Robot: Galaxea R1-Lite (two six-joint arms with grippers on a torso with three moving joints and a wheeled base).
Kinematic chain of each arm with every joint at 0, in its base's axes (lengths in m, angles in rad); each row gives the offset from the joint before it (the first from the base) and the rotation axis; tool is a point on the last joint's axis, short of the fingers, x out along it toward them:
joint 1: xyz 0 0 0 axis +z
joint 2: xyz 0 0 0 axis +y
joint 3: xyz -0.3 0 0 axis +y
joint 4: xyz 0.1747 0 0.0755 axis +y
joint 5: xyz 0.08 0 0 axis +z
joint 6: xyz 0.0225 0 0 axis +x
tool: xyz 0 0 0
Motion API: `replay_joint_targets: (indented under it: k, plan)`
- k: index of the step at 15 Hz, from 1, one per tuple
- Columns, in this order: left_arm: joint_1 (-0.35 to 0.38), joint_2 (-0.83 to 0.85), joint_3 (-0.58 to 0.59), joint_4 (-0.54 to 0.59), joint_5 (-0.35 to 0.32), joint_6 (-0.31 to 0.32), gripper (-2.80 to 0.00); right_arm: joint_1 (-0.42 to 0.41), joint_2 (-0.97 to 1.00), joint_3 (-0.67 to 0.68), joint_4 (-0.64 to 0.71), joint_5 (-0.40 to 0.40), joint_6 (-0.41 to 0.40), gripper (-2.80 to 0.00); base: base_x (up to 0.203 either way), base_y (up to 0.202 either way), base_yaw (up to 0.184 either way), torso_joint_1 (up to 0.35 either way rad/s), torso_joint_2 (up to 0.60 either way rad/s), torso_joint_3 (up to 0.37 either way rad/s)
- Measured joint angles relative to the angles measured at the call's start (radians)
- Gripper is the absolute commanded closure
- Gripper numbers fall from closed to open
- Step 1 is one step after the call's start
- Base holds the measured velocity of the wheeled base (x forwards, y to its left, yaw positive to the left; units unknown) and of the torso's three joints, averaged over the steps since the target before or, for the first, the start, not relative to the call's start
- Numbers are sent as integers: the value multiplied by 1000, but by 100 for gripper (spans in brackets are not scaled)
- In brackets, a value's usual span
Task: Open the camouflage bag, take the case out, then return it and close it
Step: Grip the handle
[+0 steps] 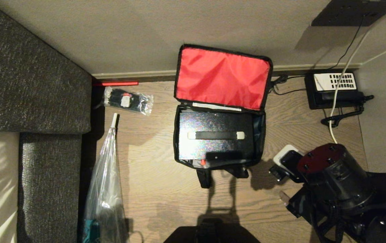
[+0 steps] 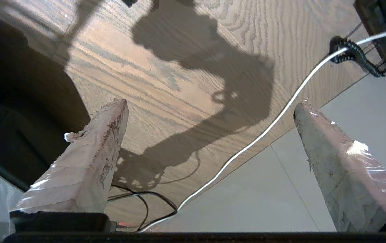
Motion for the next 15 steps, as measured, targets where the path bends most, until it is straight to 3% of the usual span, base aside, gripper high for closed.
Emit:
replay_joint_targets:
  k: [15]
  plan:
    - [0, 0, 0, 5, 2, 1, 0, 24, -75, 31, 31, -57, 0, -280, 0, 0, 0, 0, 0, 14]
